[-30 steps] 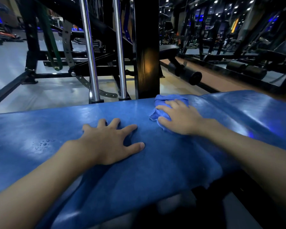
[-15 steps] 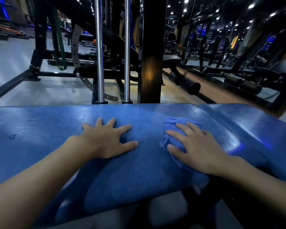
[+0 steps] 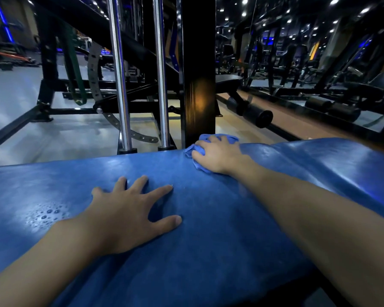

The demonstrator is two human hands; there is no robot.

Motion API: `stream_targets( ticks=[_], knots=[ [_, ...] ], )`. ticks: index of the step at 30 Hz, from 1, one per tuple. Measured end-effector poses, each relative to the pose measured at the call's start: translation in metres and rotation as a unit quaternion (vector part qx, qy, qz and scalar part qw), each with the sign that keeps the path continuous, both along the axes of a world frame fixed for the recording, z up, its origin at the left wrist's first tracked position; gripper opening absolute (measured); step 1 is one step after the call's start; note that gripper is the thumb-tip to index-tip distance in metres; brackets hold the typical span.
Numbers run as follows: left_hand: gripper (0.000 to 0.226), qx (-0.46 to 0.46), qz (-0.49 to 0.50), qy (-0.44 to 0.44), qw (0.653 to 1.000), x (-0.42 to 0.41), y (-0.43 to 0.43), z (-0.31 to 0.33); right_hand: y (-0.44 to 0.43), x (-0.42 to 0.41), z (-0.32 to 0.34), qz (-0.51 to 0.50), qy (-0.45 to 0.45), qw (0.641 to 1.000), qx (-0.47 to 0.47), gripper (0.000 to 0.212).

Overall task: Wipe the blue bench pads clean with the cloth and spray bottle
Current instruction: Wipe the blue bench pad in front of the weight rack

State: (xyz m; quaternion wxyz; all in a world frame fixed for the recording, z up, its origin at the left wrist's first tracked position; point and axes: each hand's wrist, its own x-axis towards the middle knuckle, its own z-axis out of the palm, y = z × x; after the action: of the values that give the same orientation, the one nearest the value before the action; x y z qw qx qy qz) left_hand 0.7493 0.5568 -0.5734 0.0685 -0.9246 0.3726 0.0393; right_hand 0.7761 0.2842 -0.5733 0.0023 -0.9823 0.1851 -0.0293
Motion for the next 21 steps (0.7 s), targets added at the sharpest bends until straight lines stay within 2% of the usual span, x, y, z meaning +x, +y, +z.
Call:
stream_targets(
  ticks=[5, 10, 13, 16, 18, 21],
  knots=[
    [0.111, -0.005, 0.009, 0.024, 1.000, -0.003, 0.000, 0.005, 0.012, -0.046, -0.002, 0.041, -0.043, 0.997, -0.043, 0.040],
    [0.099, -0.006, 0.014, 0.035, 0.999, -0.004, 0.001, 0.005, 0.038, -0.134, -0.012, 0.068, -0.035, 0.995, -0.071, 0.053],
    [0.092, -0.006, 0.016, 0.041, 0.999, -0.003, 0.001, 0.005, 0.059, -0.187, -0.011, 0.094, -0.080, 0.989, -0.081, 0.058],
    [0.086, -0.016, 0.014, 0.047, 0.999, -0.003, 0.003, 0.005, 0.069, -0.216, -0.001, 0.081, 0.020, 0.994, -0.064, 0.079],
    [0.084, -0.030, 0.010, 0.049, 0.998, -0.002, 0.004, 0.006, 0.071, -0.224, 0.004, 0.076, 0.037, 0.995, -0.061, 0.092],
    [0.085, -0.044, 0.013, 0.065, 0.997, 0.002, 0.005, 0.009, 0.074, -0.219, 0.002, 0.062, 0.017, 0.997, -0.053, 0.085]
  ],
)
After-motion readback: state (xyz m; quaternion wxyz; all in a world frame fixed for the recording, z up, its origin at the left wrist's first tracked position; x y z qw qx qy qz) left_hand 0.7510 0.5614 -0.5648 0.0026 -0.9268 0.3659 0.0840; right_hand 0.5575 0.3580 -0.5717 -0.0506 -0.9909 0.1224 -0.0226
